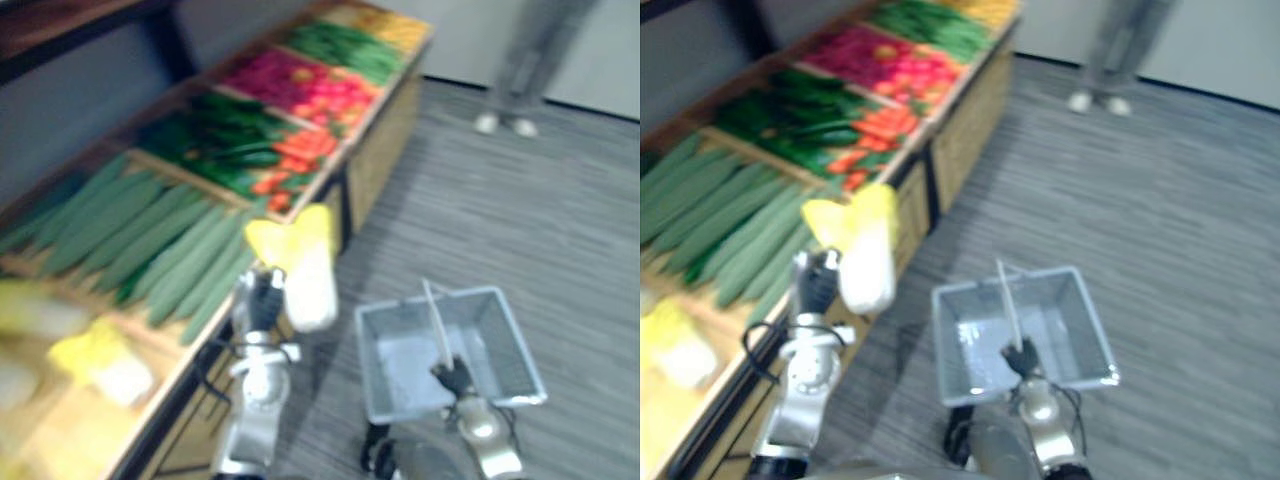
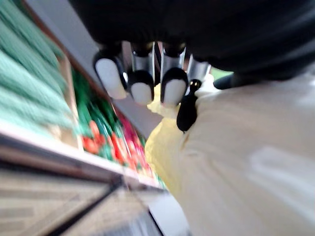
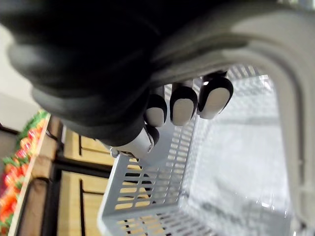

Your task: Pick vegetable in the basket

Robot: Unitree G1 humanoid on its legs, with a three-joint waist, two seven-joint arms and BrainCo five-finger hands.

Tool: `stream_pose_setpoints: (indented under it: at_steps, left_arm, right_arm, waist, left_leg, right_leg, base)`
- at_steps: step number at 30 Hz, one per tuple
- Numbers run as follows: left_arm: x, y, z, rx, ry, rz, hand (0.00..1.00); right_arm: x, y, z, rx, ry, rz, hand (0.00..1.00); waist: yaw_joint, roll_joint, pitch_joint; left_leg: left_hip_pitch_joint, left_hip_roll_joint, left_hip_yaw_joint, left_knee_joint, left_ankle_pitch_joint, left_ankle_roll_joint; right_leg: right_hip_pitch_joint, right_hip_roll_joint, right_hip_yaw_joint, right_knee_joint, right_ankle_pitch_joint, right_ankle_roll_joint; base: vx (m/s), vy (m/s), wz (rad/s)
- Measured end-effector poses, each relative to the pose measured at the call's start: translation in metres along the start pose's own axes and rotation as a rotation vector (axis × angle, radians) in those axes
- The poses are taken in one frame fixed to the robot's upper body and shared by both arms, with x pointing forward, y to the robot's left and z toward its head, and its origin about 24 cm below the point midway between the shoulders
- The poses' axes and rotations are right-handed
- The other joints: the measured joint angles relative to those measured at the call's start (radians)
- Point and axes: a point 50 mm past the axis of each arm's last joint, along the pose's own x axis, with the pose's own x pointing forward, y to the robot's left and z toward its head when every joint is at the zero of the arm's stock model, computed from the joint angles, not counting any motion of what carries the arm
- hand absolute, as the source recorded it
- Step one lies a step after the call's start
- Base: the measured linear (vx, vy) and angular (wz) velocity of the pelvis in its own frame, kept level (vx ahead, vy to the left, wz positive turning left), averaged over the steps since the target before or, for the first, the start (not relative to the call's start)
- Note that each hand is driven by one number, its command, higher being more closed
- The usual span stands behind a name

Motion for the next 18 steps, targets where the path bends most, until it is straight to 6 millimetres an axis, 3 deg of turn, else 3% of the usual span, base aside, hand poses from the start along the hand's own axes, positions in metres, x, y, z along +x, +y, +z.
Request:
stream_pose_setpoints:
  at_steps: [1,4,5,9,11,14,16,17,18]
  left_arm:
    - [-0.004,-0.011,0.002,-0.016,-0.001,-0.053,1.0]
    - [-0.011,-0.031,0.005,-0.037,-0.005,-0.15,1.0]
    - [-0.014,-0.036,0.009,-0.054,-0.015,-0.165,1.0]
    - [-0.021,-0.051,0.016,-0.069,-0.046,-0.257,1.0]
    - [-0.028,-0.063,0.015,-0.07,-0.041,-0.319,1.0]
    - [-0.032,-0.068,0.006,-0.048,-0.013,-0.351,1.0]
    - [-0.03,-0.066,0.003,-0.019,-0.032,-0.36,1.0]
    - [-0.025,-0.064,0.001,0.01,-0.051,-0.369,0.0]
    - [-0.023,-0.064,-0.001,0.025,-0.054,-0.376,0.0]
  right_arm:
    - [0.0,0.004,0.006,-0.005,-0.03,0.024,1.0]
    - [-0.001,0.004,0.023,-0.01,-0.11,0.033,1.0]
    - [-0.001,0.007,0.037,-0.019,-0.17,0.052,1.0]
    - [-0.007,0.018,0.059,-0.033,-0.279,0.11,1.0]
    - [-0.008,0.02,0.072,-0.018,-0.33,0.111,1.0]
    - [-0.006,0.023,0.08,-0.009,-0.357,0.112,1.0]
    - [-0.007,0.026,0.081,-0.009,-0.361,0.123,1.0]
    - [-0.007,0.027,0.081,-0.006,-0.361,0.129,1.0]
    - [-0.007,0.027,0.081,-0.008,-0.361,0.131,1.0]
  waist:
    - [0.022,0.006,0.008]
    - [0.028,0.003,0.01]
    - [0.034,0.003,0.009]
    - [0.034,0.003,-0.012]
    - [0.038,-0.015,-0.013]
    - [0.035,-0.029,-0.013]
    - [0.03,-0.037,-0.012]
    - [0.024,-0.047,-0.009]
    - [0.018,-0.053,-0.012]
  left_leg:
    - [-0.022,-0.033,-0.08,-0.056,-0.009,-0.014]
    - [-0.099,-0.097,-0.182,-0.195,0.009,0.007]
    - [-0.115,-0.116,-0.185,-0.277,0.044,0.015]
    - [-0.082,-0.13,-0.154,-0.415,0.173,0.061]
    - [-0.029,-0.151,-0.119,-0.529,0.261,0.071]
    - [0.052,-0.172,-0.051,-0.616,0.288,0.075]
    - [0.088,-0.179,-0.028,-0.632,0.281,0.086]
    - [0.102,-0.183,-0.023,-0.635,0.277,0.092]
    - [0.103,-0.187,-0.025,-0.636,0.274,0.096]
  right_leg:
    - [0.042,0.018,0.012,-0.033,0.046,-0.04]
    - [0.083,0.038,0.096,-0.065,0.051,-0.034]
    - [0.1,0.038,0.133,-0.087,0.058,-0.023]
    - [0.123,0.048,0.177,-0.124,0.059,-0.013]
    - [0.082,0.032,0.203,-0.043,0.017,0.015]
    - [-0.032,-0.015,0.219,0.232,-0.04,0.087]
    - [-0.079,-0.041,0.212,0.364,-0.046,0.094]
    - [-0.109,-0.064,0.198,0.426,-0.07,0.079]
    - [-0.119,-0.084,0.191,0.442,-0.088,0.066]
  base:
    - [0.17,0.013,-1.2]
    - [0.11,0.026,-1.0]
    - [0.09,0.038,-0.73]
    - [0.13,0.079,-0.37]
    - [0.19,0.111,-0.31]
    - [0.17,0.1,-0.46]
    - [0.1,0.078,-0.32]
    - [0.11,0.073,-0.13]
    - [0.1,0.059,0.05]
